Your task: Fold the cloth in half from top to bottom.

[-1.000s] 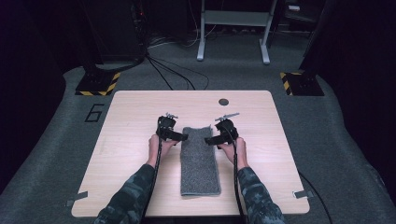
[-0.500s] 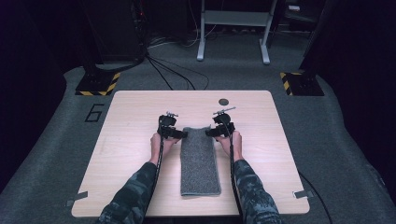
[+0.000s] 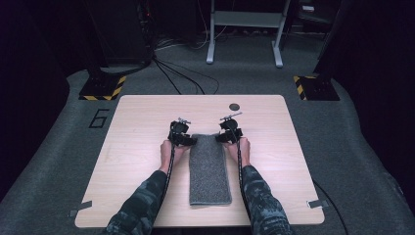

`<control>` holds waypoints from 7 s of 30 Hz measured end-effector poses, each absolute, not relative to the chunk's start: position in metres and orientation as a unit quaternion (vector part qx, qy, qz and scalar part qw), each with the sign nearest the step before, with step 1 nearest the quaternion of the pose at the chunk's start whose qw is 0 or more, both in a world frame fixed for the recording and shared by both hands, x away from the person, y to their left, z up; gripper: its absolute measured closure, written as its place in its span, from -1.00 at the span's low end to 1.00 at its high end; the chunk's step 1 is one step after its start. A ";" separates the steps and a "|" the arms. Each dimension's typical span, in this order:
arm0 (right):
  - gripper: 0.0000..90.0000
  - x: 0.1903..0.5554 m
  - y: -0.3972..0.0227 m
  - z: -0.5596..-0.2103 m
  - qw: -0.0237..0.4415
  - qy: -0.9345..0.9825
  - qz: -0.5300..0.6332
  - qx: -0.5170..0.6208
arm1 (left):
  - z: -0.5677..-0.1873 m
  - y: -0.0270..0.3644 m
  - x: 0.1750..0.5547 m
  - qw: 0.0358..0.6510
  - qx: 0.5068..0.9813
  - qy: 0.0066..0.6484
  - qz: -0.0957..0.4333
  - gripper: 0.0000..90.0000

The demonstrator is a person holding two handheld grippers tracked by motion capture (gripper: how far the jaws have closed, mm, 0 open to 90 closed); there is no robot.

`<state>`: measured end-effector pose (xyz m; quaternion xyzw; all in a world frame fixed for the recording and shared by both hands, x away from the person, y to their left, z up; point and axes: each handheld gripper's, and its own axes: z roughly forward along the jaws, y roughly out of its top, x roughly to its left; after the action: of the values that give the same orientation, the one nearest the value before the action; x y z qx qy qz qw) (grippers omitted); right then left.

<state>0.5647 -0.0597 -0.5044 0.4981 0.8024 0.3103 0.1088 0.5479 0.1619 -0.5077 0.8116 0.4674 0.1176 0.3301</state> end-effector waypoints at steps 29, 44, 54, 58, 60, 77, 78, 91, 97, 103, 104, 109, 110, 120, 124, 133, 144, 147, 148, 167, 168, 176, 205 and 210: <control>0.90 0.547 -0.058 -0.503 0.138 0.797 0.346 0.475 | -0.501 0.163 0.537 0.358 0.805 0.452 0.141 0.95; 0.90 0.536 -0.054 -0.478 0.163 0.790 0.382 0.451 | -0.477 0.175 0.528 0.386 0.796 0.438 0.159 0.95; 0.90 0.532 -0.055 -0.458 0.186 0.785 0.398 0.437 | -0.459 0.174 0.528 0.406 0.785 0.432 0.179 0.95; 0.90 0.535 -0.059 -0.447 0.194 0.781 0.406 0.433 | -0.449 0.173 0.530 0.411 0.786 0.424 0.185 0.95; 0.90 0.536 -0.060 -0.441 0.199 0.777 0.411 0.433 | -0.442 0.173 0.531 0.417 0.782 0.421 0.191 0.95; 0.90 0.509 -0.068 -0.427 0.216 0.774 0.445 0.395 | -0.436 0.179 0.507 0.447 0.776 0.401 0.190 0.94; 0.90 0.507 -0.068 -0.429 0.217 0.776 0.445 0.392 | -0.438 0.178 0.505 0.447 0.776 0.402 0.187 0.94; 0.90 0.470 -0.076 -0.446 0.205 0.778 0.454 0.384 | -0.448 0.179 0.478 0.446 0.786 0.396 0.164 0.92; 0.89 0.460 -0.077 -0.450 0.203 0.782 0.452 0.378 | -0.454 0.179 0.466 0.447 0.788 0.392 0.157 0.92; 0.89 0.443 -0.079 -0.453 0.203 0.787 0.452 0.368 | -0.454 0.180 0.457 0.442 0.796 0.383 0.158 0.92; 0.89 0.441 -0.080 -0.453 0.206 0.786 0.455 0.364 | -0.454 0.180 0.456 0.441 0.797 0.381 0.157 0.91; 0.88 0.432 -0.081 -0.455 0.204 0.791 0.453 0.358 | -0.457 0.179 0.448 0.435 0.804 0.373 0.159 0.91; 0.88 0.430 -0.081 -0.456 0.202 0.790 0.453 0.360 | -0.459 0.179 0.446 0.435 0.805 0.374 0.156 0.90; 0.87 0.413 -0.087 -0.479 0.184 0.797 0.443 0.367 | -0.473 0.177 0.432 0.429 0.814 0.369 0.135 0.85; 0.87 0.409 -0.089 -0.483 0.180 0.800 0.441 0.365 | -0.479 0.176 0.428 0.426 0.817 0.368 0.127 0.85; 0.85 0.401 -0.094 -0.492 0.171 0.806 0.436 0.361 | -0.493 0.175 0.417 0.420 0.820 0.373 0.109 0.86; 0.77 0.386 -0.097 -0.501 0.158 0.815 0.428 0.357 | -0.497 0.178 0.404 0.411 0.830 0.369 0.081 0.70; 0.64 0.380 -0.099 -0.501 0.144 0.821 0.426 0.352 | -0.497 0.183 0.399 0.406 0.829 0.379 0.073 0.45; 0.60 0.378 -0.100 -0.501 0.136 0.822 0.423 0.356 | -0.496 0.185 0.396 0.405 0.826 0.384 0.074 0.37; -0.34 0.386 -0.106 -0.488 0.134 0.790 0.405 0.440 | -0.479 0.189 0.414 0.394 0.817 0.414 0.080 -0.43; -0.36 0.388 -0.102 -0.491 0.137 0.795 0.395 0.439 | -0.482 0.185 0.416 0.389 0.819 0.415 0.077 -0.46; -0.48 0.386 -0.093 -0.508 0.147 0.808 0.357 0.445 | -0.506 0.178 0.413 0.330 0.849 0.405 0.077 -0.47; -0.82 0.395 -0.099 -0.523 0.170 0.828 0.335 0.418 | -0.517 0.168 0.392 0.314 0.850 0.396 0.147 -0.59; -0.82 0.396 -0.102 -0.523 0.170 0.825 0.333 0.423 | -0.517 0.167 0.398 0.313 0.851 0.396 0.144 -0.66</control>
<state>0.3960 -0.1023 -0.5229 0.4230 0.8255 0.3328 0.1701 0.3978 0.1670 -0.5169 0.8513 0.3958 0.1435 0.3131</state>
